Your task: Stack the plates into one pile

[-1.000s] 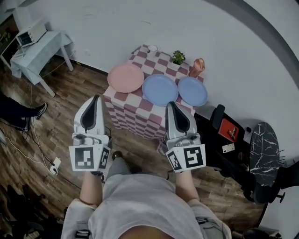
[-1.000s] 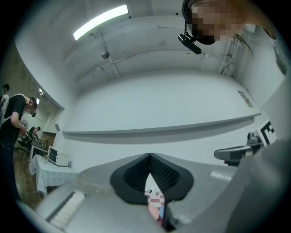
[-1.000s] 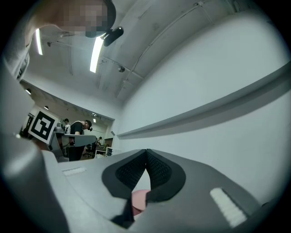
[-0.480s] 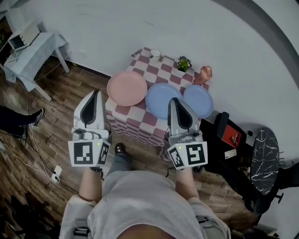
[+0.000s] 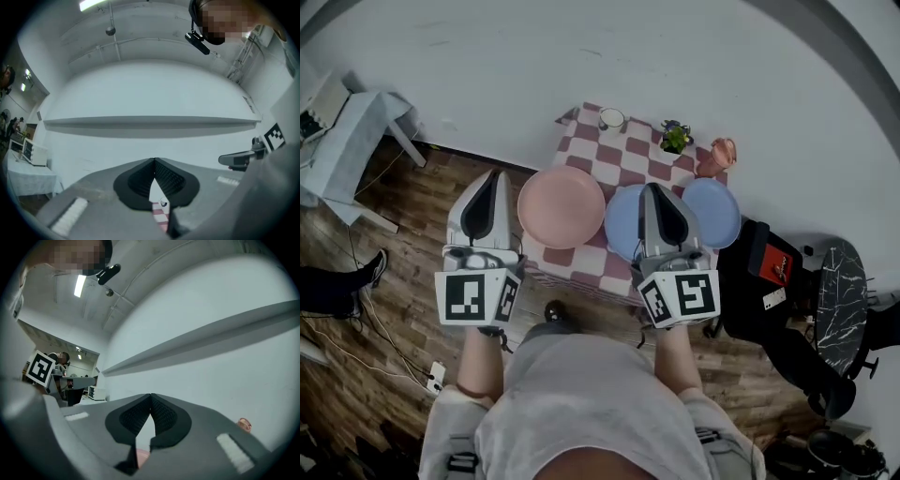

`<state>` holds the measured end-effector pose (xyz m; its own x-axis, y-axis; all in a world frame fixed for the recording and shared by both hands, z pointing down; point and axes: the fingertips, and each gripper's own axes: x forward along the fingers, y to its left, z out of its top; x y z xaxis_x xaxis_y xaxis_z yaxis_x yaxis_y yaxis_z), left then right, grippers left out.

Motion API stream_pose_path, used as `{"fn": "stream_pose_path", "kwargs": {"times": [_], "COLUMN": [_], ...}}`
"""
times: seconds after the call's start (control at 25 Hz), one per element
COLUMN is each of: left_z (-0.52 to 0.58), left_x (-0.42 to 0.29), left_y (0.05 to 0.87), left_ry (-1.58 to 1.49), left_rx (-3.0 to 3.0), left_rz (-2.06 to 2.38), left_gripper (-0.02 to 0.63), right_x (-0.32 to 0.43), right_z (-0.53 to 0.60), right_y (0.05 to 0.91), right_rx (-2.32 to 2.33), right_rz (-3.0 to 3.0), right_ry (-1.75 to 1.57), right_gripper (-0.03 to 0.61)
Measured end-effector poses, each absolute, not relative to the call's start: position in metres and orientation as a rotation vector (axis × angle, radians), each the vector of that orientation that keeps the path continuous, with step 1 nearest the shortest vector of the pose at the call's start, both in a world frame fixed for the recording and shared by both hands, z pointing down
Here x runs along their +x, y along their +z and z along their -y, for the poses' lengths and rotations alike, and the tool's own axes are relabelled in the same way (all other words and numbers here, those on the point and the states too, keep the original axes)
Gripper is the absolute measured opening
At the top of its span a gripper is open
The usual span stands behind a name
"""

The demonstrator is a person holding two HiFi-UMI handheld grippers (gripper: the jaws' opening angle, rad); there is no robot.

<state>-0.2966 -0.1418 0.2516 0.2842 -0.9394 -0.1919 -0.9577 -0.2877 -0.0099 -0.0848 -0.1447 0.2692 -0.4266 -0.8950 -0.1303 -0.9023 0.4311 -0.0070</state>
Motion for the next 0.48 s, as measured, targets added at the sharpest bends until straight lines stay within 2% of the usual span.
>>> {"fn": "stream_pose_path", "kwargs": {"times": [0.24, 0.48], "left_z": [0.201, 0.238], "left_x": [-0.311, -0.325], "left_y": [0.291, 0.369], "left_ry": [0.125, -0.098], "left_rx": [-2.578, -2.744], "left_rz": [-1.776, -1.851], "left_gripper": [0.005, 0.005], "right_x": [-0.103, -0.119], "right_z": [0.196, 0.23], "right_y": [0.315, 0.393], "right_rx": [-1.717, -1.787], "right_rz": [-2.629, -2.745], "right_ry": [-0.12, -0.472], "right_gripper": [0.003, 0.003]}}
